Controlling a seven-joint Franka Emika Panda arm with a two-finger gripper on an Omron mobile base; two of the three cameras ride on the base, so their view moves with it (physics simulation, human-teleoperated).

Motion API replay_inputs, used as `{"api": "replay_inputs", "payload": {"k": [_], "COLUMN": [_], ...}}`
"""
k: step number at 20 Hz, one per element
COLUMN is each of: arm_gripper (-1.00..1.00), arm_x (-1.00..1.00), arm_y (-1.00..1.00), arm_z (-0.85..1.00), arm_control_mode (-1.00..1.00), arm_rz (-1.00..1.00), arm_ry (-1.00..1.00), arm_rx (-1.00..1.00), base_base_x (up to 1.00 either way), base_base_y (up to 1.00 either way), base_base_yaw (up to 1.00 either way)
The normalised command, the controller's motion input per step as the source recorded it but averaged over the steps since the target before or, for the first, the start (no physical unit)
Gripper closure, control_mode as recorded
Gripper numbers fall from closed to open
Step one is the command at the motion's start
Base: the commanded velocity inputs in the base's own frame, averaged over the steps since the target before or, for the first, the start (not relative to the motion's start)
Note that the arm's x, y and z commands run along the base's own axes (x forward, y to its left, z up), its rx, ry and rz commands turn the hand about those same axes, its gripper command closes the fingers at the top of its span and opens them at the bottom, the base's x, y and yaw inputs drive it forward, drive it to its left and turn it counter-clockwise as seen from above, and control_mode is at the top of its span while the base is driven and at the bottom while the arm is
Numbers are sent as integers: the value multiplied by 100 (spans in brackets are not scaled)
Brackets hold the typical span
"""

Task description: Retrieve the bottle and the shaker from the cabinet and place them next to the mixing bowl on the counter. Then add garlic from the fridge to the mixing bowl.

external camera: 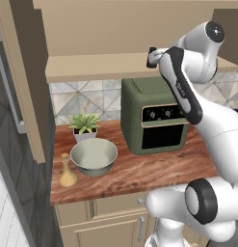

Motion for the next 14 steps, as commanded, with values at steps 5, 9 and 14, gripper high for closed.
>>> {"api": "replay_inputs", "payload": {"k": [5, 9, 14], "arm_gripper": [-100, -100, -100], "arm_x": [27, 23, 20], "arm_y": [-3, 0, -4], "arm_z": [0, 0, -1], "arm_control_mode": [-100, -100, -100], "arm_rz": [-1, -2, -2], "arm_ry": [0, 0, 0], "arm_rx": [0, 0, 0], "base_base_x": [0, 0, 0], "base_base_y": [0, 0, 0], "base_base_yaw": [0, 0, 0]}}
